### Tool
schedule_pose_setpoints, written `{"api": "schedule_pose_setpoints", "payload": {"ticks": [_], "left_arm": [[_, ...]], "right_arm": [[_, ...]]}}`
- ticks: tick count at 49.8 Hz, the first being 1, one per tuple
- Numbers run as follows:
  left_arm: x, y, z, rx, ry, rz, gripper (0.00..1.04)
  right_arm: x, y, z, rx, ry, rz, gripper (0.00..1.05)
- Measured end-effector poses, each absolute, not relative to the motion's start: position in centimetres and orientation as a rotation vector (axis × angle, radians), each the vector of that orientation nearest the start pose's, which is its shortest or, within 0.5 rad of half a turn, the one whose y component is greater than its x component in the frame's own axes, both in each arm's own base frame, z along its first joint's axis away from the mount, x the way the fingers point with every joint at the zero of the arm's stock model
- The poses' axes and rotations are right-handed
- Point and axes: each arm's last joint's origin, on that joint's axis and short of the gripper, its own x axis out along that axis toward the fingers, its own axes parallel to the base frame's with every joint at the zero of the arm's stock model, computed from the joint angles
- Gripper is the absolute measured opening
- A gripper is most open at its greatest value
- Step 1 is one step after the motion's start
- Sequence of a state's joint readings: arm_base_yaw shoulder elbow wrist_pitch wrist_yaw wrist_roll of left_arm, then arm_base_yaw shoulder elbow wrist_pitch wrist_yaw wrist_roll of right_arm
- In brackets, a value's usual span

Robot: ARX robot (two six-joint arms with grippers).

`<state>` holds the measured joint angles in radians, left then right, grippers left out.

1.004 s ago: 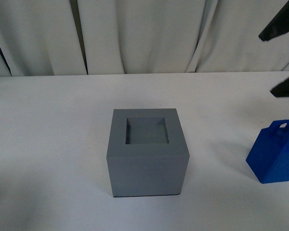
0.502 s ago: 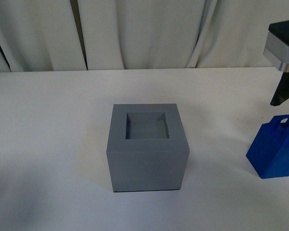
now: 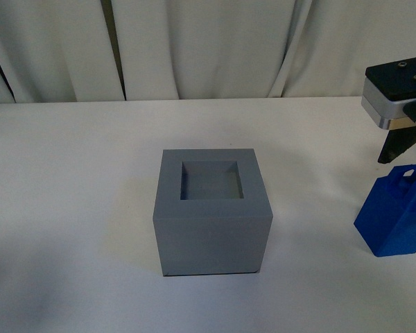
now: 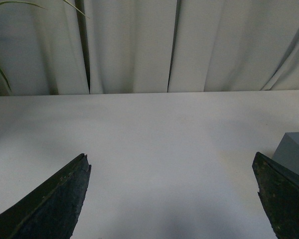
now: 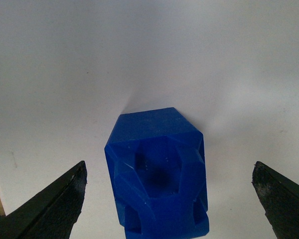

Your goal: Insert blue part into gray base

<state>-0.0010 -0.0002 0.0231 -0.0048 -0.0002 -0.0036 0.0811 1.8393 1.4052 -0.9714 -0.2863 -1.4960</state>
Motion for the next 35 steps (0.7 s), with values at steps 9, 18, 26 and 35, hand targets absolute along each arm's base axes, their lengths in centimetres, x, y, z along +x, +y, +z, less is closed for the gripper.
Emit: {"api": "schedule_pose_setpoints", "payload": {"ticks": [9,18,26,35], "left_arm": [[9.6,0.0,17.1,-0.004,-0.018,-0.001,0.99],[9.6,0.0,17.1,-0.004,-0.018,-0.001,0.99],[9.6,0.0,17.1,-0.004,-0.018,-0.001,0.99],[9.6,0.0,17.1,-0.004,-0.018,-0.001,0.99]], "right_arm": [[35.4,3.8,21.0,-1.091,0.895,1.251,0.97],[35.5,4.0,20.7,-1.111,0.900,1.247,0.97],[35.6,4.1,20.5,-1.113,0.899,1.249,0.85],[35.5,4.3,20.4,-1.113,0.908,1.260,0.60]]}}
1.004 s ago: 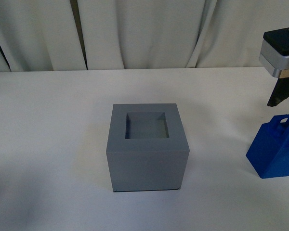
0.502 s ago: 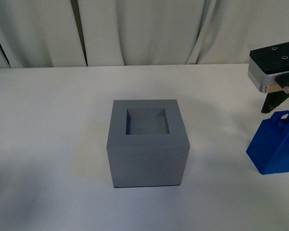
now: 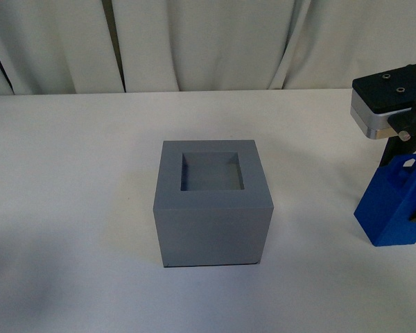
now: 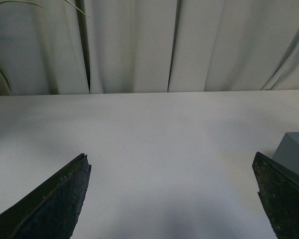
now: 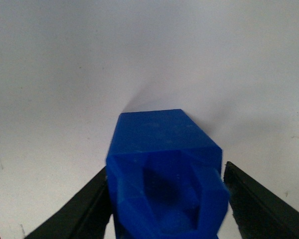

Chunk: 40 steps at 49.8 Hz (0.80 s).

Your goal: Insert blue part into gray base

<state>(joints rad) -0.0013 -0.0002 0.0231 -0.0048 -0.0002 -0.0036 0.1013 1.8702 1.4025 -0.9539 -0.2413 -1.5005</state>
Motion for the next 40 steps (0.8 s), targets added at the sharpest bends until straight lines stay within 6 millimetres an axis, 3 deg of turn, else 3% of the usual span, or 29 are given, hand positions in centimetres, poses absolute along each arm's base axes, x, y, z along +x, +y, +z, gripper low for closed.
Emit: {"api": "schedule_pose_setpoints", "payload": {"ticks": [7,14,26,40], "left_arm": [[9.6,0.0,17.1,-0.004,-0.018,-0.001,0.99],[9.6,0.0,17.1,-0.004,-0.018,-0.001,0.99],[9.6,0.0,17.1,-0.004,-0.018,-0.001,0.99],[9.6,0.0,17.1,-0.004,-0.018,-0.001,0.99]], "right_arm": [[35.4,4.6,20.8,-1.094,0.903,1.283,0.48],[35.7,5.6,23.1,-1.067,0.855,1.298,0.48],[35.2,9.0,28.4,-1.034,0.723,1.331,0.48],[33.7,13.6,30.5,-1.061,0.660,1.379,0.48]]}}
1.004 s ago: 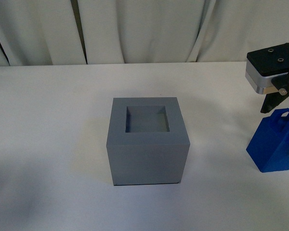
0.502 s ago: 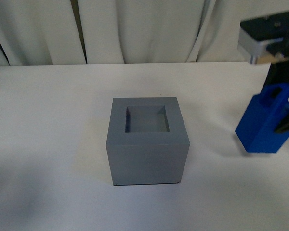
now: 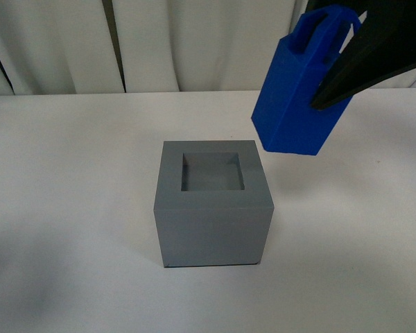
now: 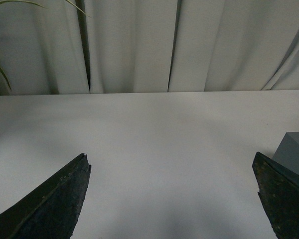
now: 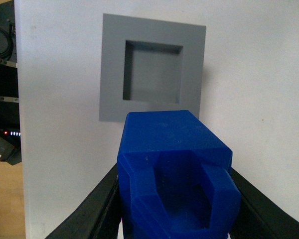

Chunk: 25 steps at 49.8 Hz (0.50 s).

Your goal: Insert blue part into gray base

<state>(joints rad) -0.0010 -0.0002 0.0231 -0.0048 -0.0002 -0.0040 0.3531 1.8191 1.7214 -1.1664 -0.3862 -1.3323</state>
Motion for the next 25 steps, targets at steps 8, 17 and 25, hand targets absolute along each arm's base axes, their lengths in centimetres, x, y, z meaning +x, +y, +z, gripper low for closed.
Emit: {"api": "schedule_pose_setpoints", "payload": {"ticks": [8,17,25], "left_arm": [[9.6,0.0,17.1,-0.004,-0.018,-0.001,0.99],[9.6,0.0,17.1,-0.004,-0.018,-0.001,0.99],[9.6,0.0,17.1,-0.004,-0.018,-0.001,0.99]], "right_arm": [[32.8,16.0,30.6,-1.072,0.643,1.397,0.48],[32.4,17.8,30.4,-1.081,0.640,1.392,0.48],[32.6,18.6,29.7,-1.086,0.659,1.388,0.48]]}}
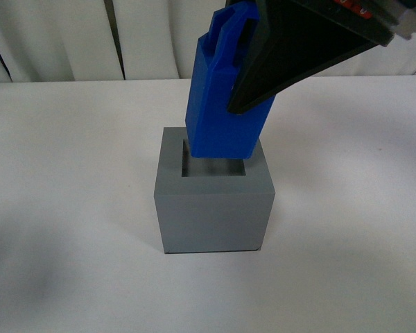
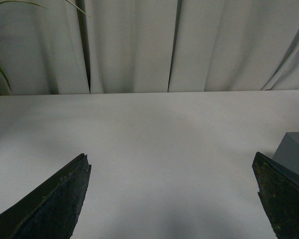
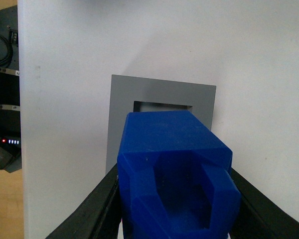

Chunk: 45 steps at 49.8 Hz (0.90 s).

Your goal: Insert blue part into gray base

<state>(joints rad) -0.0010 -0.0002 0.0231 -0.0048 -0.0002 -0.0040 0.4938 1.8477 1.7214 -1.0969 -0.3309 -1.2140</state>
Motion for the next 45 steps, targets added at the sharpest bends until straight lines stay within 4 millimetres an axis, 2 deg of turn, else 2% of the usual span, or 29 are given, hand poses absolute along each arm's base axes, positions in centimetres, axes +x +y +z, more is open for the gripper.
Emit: {"api": "schedule_pose_setpoints", "payload": {"ticks": [16,45], "left_arm": [[9.6,0.0,17.1,-0.004,-0.018,-0.001,0.99],[9.6,0.0,17.1,-0.004,-0.018,-0.001,0.99]], "right_arm": [[32.9,19.3,28.5,-1.098,0.689,1.383,0.48],[32.9,19.2,28.0,-1.092,0.692,1.368,0.48]]}}
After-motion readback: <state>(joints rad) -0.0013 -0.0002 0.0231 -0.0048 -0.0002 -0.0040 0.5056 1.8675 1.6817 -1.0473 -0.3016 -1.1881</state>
